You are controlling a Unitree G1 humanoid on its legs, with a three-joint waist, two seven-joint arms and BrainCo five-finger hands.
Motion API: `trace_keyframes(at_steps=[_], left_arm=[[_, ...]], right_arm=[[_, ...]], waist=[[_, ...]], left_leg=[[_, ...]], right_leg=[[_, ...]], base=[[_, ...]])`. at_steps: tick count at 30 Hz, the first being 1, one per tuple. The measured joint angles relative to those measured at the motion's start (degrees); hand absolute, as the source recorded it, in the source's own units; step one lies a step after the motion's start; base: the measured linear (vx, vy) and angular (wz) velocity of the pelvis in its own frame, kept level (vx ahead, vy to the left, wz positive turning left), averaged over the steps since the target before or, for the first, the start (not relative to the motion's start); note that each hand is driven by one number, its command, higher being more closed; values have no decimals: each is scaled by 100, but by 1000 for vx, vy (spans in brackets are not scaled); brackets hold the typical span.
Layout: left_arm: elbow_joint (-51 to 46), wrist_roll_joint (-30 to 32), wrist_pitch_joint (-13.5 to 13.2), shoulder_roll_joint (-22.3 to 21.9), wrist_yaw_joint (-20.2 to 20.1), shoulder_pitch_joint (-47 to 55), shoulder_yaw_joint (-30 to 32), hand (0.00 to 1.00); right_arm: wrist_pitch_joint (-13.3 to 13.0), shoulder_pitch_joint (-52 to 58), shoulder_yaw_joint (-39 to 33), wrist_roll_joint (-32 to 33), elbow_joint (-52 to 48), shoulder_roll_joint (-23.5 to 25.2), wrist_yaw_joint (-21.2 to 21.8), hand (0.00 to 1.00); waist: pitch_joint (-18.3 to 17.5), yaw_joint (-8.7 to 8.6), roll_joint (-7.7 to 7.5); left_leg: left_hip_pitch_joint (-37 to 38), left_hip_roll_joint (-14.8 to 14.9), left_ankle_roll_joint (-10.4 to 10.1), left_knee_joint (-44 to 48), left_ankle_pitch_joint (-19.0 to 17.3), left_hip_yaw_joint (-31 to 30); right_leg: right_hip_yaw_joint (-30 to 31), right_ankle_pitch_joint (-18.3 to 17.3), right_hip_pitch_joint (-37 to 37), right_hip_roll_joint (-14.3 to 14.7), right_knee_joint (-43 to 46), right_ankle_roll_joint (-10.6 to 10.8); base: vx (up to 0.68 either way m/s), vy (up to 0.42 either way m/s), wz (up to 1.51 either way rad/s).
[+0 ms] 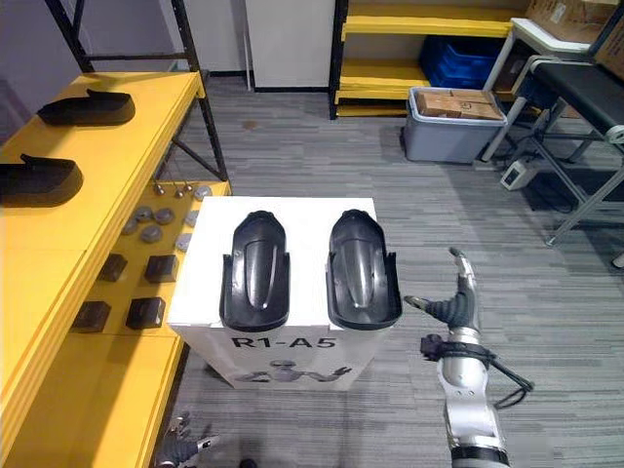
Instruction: Walk over and take plastic housings, then place them on the shelf
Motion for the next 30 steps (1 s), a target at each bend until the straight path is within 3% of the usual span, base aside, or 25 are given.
trace_keyframes(at_steps=[7, 11, 17, 27, 28, 30], left_arm=[[60, -7, -12, -23, 96, 40, -4, 0], [53, -7, -36, -39, 186, 53, 11, 0], [40, -19, -44, -41, 229, 57, 9, 0], [46, -123, -47, -28, 220, -8, -129, 0], [50, -125, -48, -29, 216, -20, -175, 0], [63, -128, -48, -34, 214, -36, -216, 0]], right_arm=[[417, -482, 113, -639, 778, 274, -370, 0], [750, -527, 80, -955, 790, 480, -693, 0], [1039, -994, -219, -1031, 1536, 716, -1063, 0], [1136, -1960, -337, -751, 3226, 579, -785, 0], [1135, -2035, -335, -708, 3342, 565, -756, 100], [1125, -2083, -334, -614, 3518, 519, -720, 100]], waist=[[16, 25, 20], [37, 22, 44], [76, 20, 56], [122, 127, 49], [136, 121, 57], [139, 123, 53]], left_leg=[[79, -91, -7, -656, 564, -229], [94, -113, -46, -706, 565, -370], [60, -162, -46, -723, 564, -518], [123, -160, -22, -706, 581, -655], [125, -157, -24, -707, 580, -653], [142, -152, -35, -728, 573, -649]], right_leg=[[-54, 19, -88, -7, -90, 24], [-89, 33, -87, -5, -104, 23], [-39, 39, -80, -12, -200, 64], [-165, 70, 122, 7, -329, 45], [-163, 70, 122, 9, -329, 45], [-159, 68, 132, 12, -323, 43]], base=[[-107, -1, 15], [-100, 4, 4], [-16, 4, -2], [47, -10, 6], [0, 0, 0], [-37, 1, -2]])
